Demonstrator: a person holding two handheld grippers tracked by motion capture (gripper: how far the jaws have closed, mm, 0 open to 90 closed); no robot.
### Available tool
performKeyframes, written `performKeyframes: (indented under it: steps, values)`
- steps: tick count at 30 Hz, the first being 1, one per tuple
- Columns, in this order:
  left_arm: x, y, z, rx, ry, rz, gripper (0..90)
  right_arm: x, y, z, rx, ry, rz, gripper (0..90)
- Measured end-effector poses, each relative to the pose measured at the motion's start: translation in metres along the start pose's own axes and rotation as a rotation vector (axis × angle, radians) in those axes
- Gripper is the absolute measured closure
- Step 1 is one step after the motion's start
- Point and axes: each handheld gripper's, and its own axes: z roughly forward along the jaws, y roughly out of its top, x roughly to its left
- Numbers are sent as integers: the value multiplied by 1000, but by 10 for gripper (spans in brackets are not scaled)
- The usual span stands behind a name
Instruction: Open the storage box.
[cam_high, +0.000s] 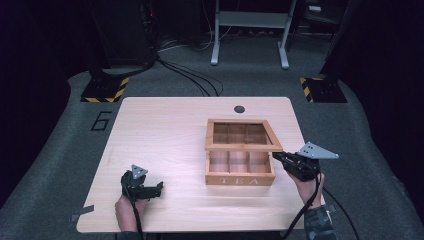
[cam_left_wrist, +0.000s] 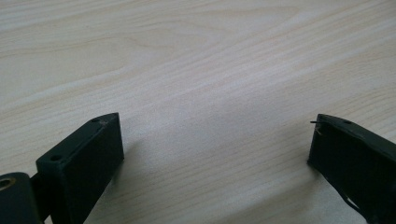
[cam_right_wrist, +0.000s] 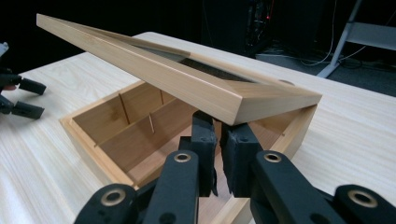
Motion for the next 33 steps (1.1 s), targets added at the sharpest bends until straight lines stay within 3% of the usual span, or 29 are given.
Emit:
performKeyframes:
  steps: [26, 33]
  values:
    - [0, 0, 0, 0, 0, -1, 29, -27, 63, 13, 5, 38, 8, 844]
    - [0, 0, 0, 3, -2, 3, 29, -32, 75, 16, 14, 31, -16, 844]
